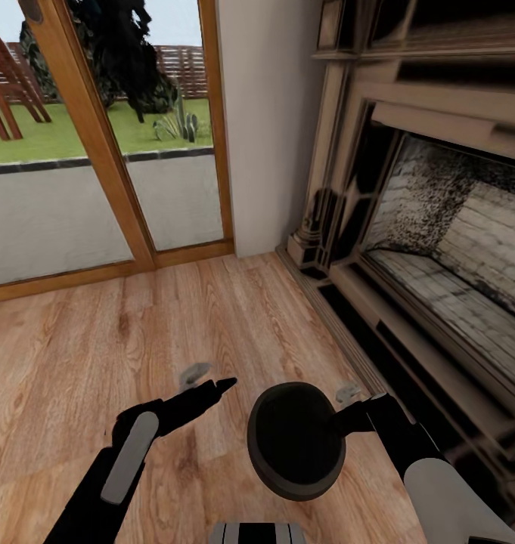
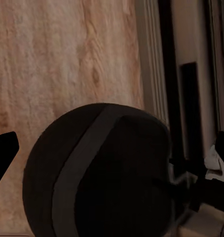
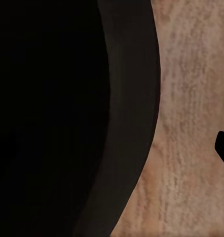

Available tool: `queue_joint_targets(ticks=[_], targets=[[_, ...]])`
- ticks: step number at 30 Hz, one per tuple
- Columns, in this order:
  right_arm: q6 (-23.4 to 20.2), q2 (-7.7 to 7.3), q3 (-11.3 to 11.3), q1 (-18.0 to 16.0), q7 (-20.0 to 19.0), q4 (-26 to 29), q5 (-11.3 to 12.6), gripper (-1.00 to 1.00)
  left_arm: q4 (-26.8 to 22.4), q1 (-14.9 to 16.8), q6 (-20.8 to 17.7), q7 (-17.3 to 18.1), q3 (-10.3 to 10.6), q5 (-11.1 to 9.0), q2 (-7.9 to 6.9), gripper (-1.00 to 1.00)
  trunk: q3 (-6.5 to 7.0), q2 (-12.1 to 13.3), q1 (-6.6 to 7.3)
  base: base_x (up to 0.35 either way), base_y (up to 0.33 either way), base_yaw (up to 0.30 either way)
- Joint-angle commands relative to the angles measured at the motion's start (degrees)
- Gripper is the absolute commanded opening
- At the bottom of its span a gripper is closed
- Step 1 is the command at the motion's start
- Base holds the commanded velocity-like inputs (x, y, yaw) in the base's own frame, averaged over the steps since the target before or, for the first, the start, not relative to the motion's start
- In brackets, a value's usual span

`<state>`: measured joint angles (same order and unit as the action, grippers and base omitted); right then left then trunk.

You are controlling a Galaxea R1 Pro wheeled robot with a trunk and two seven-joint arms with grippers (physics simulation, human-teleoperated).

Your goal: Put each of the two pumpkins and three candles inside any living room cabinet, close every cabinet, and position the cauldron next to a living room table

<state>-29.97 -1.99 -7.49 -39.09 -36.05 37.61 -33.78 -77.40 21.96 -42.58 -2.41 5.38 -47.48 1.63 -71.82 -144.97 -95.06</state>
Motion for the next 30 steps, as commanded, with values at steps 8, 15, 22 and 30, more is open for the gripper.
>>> queue_joint_targets(ticks=[8,15,22,30], targets=[[-0.1,0.05,-0.2,0.0,0.1,0.1,-0.6,1.00,0.5,1.9,0.4,-10.9,8.9,-0.3,4.63,1.00,-0.05,0.0,0.01,0.000,0.000,0.000],[-0.1,0.05,-0.2,0.0,1.0,0.1,-0.6,1.00,2.5,1.9,2.5,-11.5,11.9,-0.1,5.82,1.00,-0.05,0.0,0.01,0.000,0.000,0.000],[-0.1,0.06,-0.2,0.0,1.2,0.1,-0.6,1.00,3.7,1.9,4.3,-11.6,13.8,-0.3,6.08,1.00,-0.71,-0.1,-0.07,0.000,0.000,0.000],[-0.1,-0.03,-0.3,0.0,1.3,0.1,-0.5,1.00,5.2,1.9,4.8,-11.4,14.0,-0.4,6.10,1.00,-1.16,-0.1,-0.12,0.000,0.000,0.000]])
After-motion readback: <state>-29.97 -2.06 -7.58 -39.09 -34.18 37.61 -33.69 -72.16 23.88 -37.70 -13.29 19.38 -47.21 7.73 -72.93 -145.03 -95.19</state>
